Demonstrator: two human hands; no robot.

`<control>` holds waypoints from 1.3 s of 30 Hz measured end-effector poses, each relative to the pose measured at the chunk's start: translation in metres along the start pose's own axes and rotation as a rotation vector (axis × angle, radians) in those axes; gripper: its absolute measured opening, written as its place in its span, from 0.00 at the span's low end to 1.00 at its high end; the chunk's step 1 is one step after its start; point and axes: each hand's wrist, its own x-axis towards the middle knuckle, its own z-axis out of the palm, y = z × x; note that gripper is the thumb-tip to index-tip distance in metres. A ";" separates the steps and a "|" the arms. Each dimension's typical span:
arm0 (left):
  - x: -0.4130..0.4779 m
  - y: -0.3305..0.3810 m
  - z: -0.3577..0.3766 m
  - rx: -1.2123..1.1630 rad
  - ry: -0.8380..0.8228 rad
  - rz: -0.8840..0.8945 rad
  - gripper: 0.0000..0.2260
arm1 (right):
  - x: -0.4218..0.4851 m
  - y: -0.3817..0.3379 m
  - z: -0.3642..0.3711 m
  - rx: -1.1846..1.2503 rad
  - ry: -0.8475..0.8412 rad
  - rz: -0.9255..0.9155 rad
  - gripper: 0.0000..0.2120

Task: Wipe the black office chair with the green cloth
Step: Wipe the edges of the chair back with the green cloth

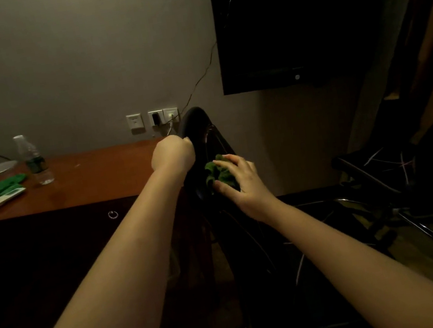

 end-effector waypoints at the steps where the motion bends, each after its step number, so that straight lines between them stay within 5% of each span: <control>1: 0.000 0.000 0.000 0.002 0.003 0.005 0.16 | -0.002 -0.002 -0.001 0.012 -0.007 0.001 0.25; 9: -0.001 -0.001 -0.002 0.011 -0.004 0.009 0.16 | -0.018 -0.023 -0.003 0.050 0.199 -0.185 0.07; 17: 0.013 -0.007 -0.001 0.043 -0.033 0.035 0.15 | -0.004 -0.015 0.010 -0.001 0.193 -0.211 0.11; 39: 0.087 -0.030 0.017 0.027 -0.101 0.122 0.18 | 0.177 0.053 0.029 -0.061 0.213 0.125 0.10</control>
